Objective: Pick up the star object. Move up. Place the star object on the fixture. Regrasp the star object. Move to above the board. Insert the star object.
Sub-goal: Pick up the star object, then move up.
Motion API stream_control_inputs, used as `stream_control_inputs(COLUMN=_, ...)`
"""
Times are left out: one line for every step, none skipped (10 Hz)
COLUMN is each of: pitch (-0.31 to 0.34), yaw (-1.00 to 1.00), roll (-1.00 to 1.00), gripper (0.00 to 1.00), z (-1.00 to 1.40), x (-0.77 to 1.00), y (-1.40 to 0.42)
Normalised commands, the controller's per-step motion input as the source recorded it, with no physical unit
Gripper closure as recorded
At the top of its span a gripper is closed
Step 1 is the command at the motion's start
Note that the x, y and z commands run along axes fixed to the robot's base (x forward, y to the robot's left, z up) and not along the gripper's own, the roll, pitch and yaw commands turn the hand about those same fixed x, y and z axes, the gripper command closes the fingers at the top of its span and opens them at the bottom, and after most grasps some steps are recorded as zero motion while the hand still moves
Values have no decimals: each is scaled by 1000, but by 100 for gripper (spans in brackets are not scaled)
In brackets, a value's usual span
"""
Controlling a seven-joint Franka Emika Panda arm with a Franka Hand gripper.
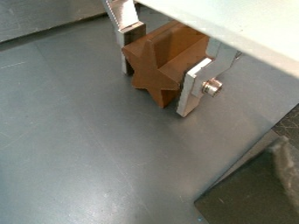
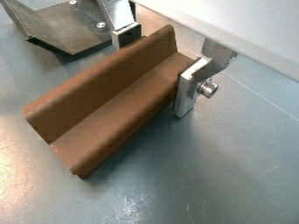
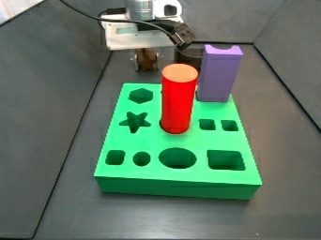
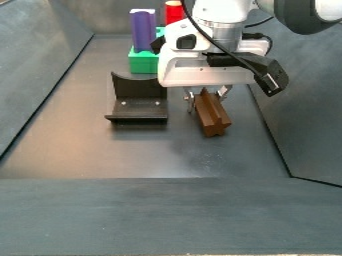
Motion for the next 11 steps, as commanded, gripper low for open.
stream_control_inputs(pitch=0, yaw=0, roll=0, gripper=100, z=0, x=0, y=0)
stream_control_inputs(pitch=0, yaw=0, roll=0, gripper=100, z=0, x=0, y=0)
stream_control_inputs(pitch=0, yaw=0, roll=0, gripper=100, z=0, x=0, y=0)
stream_control_inputs(pitch=0, yaw=0, roll=0, gripper=100, z=0, x=0, y=0)
stream_control_inputs(pitch=0, yaw=0, roll=0, gripper=100, z=0, x=0, y=0)
stream_control_inputs(pitch=0, yaw=0, roll=0, gripper=100, z=0, x=0, y=0)
stream_control_inputs(pitch=0, yaw=0, roll=0, gripper=100, z=0, x=0, y=0)
stream_control_inputs(pitch=0, yaw=0, roll=0, gripper=100, z=0, x=0, y=0)
stream_control_inputs(pitch=0, yaw=0, roll=0, gripper=100, z=0, x=0, y=0)
stream_control_inputs(pitch=0, yaw=0, roll=0, gripper=100, z=833, x=0, y=0)
stream_control_inputs(pitch=-3, yaw=-37, roll=10, gripper=100, z=865, x=-22, y=69)
